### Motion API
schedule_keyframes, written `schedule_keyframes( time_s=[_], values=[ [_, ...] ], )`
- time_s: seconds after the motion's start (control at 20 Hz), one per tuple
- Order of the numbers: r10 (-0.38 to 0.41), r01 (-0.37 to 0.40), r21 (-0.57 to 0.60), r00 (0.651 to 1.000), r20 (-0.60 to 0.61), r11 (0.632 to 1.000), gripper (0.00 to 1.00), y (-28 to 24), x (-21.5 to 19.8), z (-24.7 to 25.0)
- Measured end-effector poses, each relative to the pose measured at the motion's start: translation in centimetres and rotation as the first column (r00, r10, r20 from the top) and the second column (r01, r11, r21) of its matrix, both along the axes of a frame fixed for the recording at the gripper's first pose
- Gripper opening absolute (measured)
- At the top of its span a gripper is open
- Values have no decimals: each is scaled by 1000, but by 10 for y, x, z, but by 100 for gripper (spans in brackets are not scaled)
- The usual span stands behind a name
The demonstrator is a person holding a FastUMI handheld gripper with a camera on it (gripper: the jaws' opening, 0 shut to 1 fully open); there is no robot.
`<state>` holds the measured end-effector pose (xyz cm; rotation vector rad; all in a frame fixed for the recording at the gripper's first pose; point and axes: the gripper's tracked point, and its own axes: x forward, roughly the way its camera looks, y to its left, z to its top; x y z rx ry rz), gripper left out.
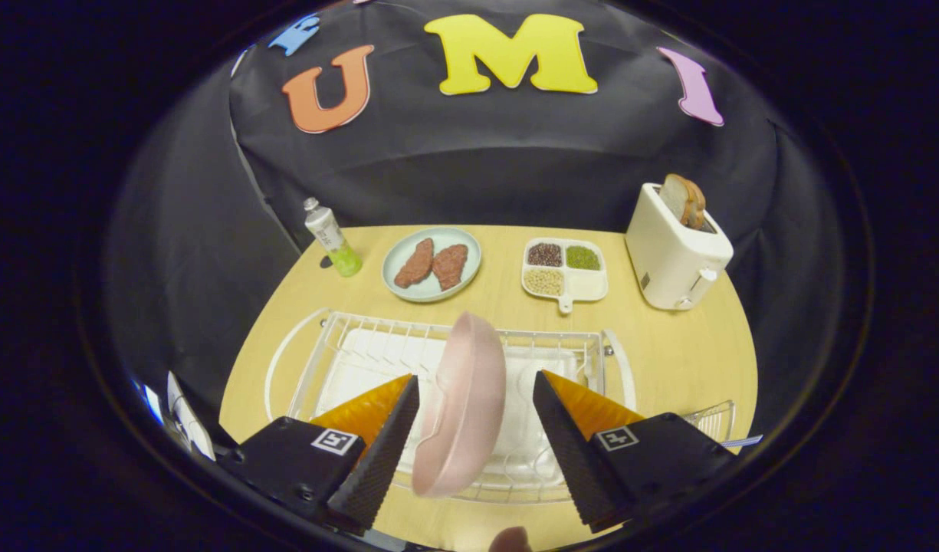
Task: Take the plate from the dish rack, then take the spoon from the basket and place it into the plate.
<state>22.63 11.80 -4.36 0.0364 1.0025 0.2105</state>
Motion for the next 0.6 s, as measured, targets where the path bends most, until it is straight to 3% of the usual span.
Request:
schedule_keyframes(
  time_s=[0.25, 0.35, 0.55, 0.6],
  values=[
    [-50, 50, 1, 994, -98, 999, 85, 6, 3, -24],
    [-72, 73, -2, 988, -139, 997, 75, 9, 0, -32],
    [-128, 133, 9, 966, -226, 991, 43, 14, -11, -38],
    [-134, 136, -8, 964, -230, 991, 42, 11, -12, -38]
  ],
)
